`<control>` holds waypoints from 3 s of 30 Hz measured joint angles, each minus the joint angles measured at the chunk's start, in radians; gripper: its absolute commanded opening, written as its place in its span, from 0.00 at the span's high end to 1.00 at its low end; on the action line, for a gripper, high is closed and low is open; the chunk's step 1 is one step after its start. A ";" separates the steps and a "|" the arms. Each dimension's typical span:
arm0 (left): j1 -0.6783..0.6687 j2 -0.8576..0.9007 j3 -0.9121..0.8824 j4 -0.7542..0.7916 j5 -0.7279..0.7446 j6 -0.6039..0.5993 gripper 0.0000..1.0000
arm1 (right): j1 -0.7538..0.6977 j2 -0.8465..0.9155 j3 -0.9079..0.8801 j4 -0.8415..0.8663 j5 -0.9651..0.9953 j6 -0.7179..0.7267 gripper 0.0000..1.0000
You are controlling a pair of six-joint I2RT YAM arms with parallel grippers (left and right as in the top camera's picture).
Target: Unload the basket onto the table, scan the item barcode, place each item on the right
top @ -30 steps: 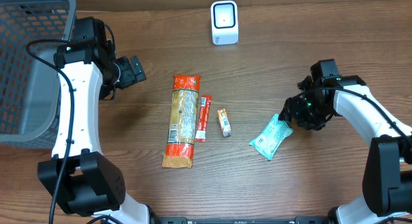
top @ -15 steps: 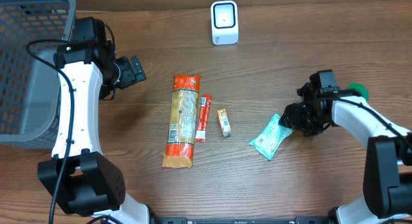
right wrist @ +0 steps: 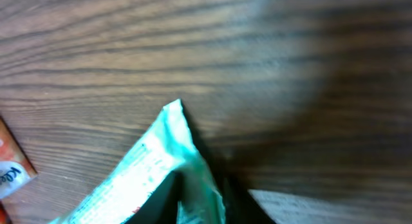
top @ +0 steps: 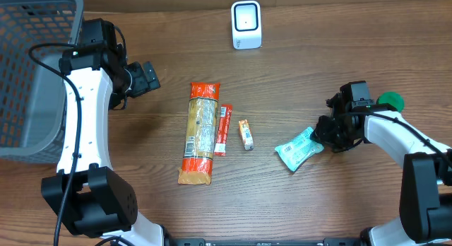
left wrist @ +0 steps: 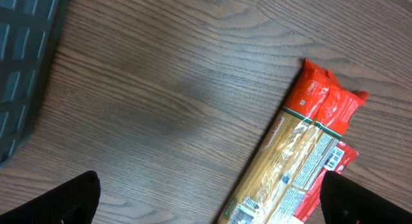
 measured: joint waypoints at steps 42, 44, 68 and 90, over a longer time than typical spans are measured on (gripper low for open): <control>0.000 0.000 0.000 0.000 0.000 0.000 0.00 | -0.011 -0.001 0.016 -0.159 -0.002 0.023 0.46; 0.000 0.000 0.000 0.000 0.000 0.000 0.00 | -0.011 -0.002 0.015 -0.153 -0.003 0.023 0.46; 0.000 0.000 0.000 0.000 0.000 0.000 0.00 | -0.011 -0.026 0.001 -0.101 -0.081 0.010 0.96; 0.000 0.000 0.000 0.000 0.000 0.000 0.00 | -0.013 -0.198 -0.009 -0.038 -0.264 -0.061 0.96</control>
